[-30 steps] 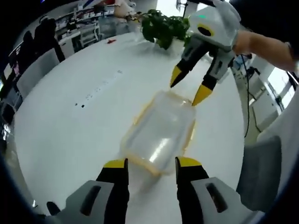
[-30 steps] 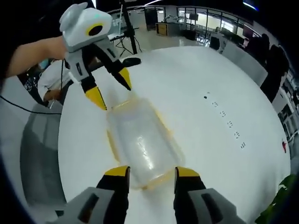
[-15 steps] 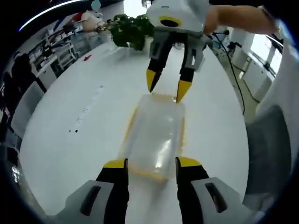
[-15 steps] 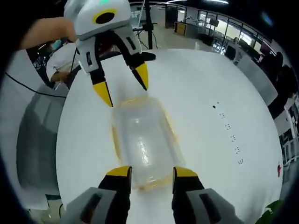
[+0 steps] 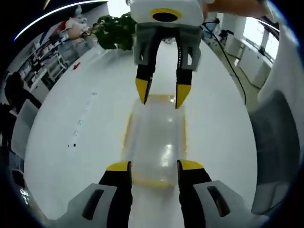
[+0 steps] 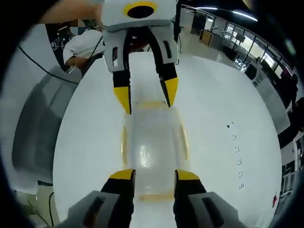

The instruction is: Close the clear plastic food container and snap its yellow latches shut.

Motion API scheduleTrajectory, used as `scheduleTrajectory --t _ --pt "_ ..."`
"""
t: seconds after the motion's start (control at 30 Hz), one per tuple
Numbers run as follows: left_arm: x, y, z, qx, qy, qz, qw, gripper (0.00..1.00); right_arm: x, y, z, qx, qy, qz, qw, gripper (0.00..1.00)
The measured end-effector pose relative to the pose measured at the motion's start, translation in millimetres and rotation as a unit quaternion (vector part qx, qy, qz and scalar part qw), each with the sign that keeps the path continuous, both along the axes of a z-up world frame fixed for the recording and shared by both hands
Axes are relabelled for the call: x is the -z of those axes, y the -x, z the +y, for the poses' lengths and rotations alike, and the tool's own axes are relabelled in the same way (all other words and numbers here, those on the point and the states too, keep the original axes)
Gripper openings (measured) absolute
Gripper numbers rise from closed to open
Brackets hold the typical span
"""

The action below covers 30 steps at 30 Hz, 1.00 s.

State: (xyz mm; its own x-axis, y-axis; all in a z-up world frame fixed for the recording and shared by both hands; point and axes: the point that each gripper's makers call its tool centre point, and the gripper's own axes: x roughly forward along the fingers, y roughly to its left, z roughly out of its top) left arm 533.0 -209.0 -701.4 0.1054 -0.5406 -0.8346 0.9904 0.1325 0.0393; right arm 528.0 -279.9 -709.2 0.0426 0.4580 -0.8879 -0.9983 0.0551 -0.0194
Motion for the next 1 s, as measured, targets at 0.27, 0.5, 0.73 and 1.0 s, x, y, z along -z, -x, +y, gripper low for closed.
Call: scheduleTrajectory --t 0.27,0.5,0.73,1.0 --pt "3.8 2.3 -20 0.012 0.009 0.008 0.9999 0.35 0.5 -8 13 0.001 -0.019 0.004 0.9998 0.31" --pt "7.1 -1.2 -34 0.028 0.007 0.003 0.9996 0.35 3.6 -7 23 -0.008 -0.023 0.012 0.9996 0.30" --pt "5.8 -3.6 -41 0.030 0.015 0.003 0.9994 0.34 4.4 -9 25 -0.010 -0.026 0.015 0.9995 0.30" --pt "9.4 -2.4 -42 0.030 0.012 0.003 0.9995 0.34 4.2 -17 26 -0.006 -0.031 0.013 0.9994 0.31"
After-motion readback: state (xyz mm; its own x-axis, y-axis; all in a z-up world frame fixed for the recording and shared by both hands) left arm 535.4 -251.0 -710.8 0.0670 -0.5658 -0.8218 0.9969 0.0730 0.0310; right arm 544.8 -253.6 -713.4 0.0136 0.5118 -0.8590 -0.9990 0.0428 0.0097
